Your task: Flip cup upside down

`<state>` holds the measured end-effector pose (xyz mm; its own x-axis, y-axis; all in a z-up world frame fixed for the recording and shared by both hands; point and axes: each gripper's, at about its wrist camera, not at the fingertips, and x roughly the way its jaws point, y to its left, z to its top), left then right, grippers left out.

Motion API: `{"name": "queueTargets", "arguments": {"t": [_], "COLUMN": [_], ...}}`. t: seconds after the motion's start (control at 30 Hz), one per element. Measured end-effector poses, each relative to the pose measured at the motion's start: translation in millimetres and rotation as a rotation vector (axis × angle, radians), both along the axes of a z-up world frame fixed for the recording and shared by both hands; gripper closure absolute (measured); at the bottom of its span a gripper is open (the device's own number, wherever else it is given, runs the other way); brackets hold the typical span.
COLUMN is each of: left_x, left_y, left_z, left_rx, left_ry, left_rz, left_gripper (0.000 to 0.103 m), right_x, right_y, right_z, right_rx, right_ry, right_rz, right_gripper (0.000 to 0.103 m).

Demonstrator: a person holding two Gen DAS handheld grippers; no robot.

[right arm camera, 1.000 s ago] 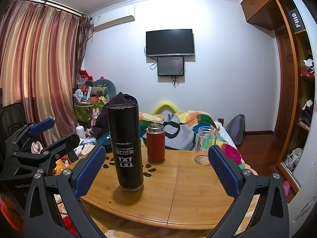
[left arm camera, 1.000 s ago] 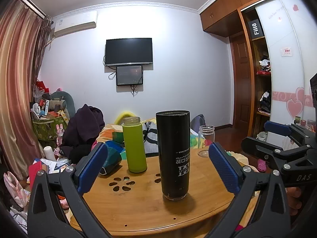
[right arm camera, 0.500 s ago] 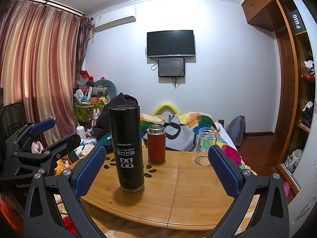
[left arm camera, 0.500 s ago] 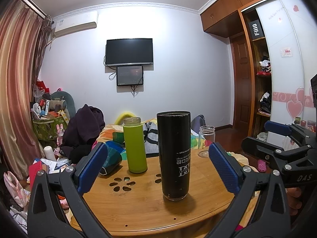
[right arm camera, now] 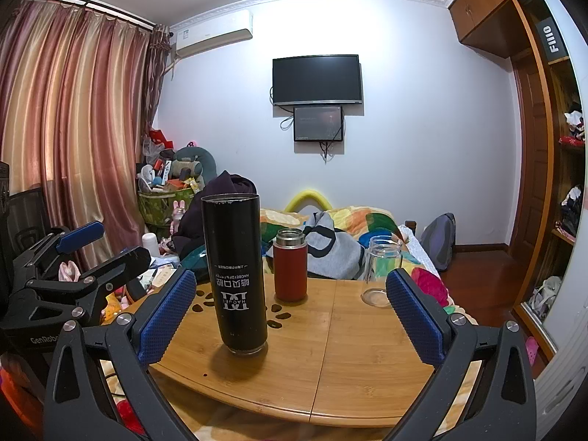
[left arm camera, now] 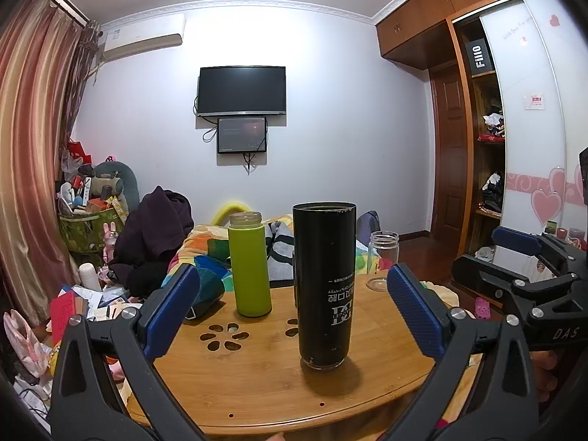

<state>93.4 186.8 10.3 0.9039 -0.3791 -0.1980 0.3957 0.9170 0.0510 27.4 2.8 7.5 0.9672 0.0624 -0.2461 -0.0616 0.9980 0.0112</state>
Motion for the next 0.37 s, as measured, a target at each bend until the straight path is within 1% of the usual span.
{"name": "queueTargets", "arguments": {"t": [0.37], "left_x": [0.9], "left_y": [5.1], "left_z": [-0.9], "left_rx": [-0.032], "left_ry": [0.012], "left_rz": [0.004], "left_gripper": [0.000], "right_x": [1.8], "right_y": [-1.8], "right_z": [0.0], "right_rx": [0.003], "right_ry": [0.005], "right_rz": [0.003], "right_gripper": [0.000]}}
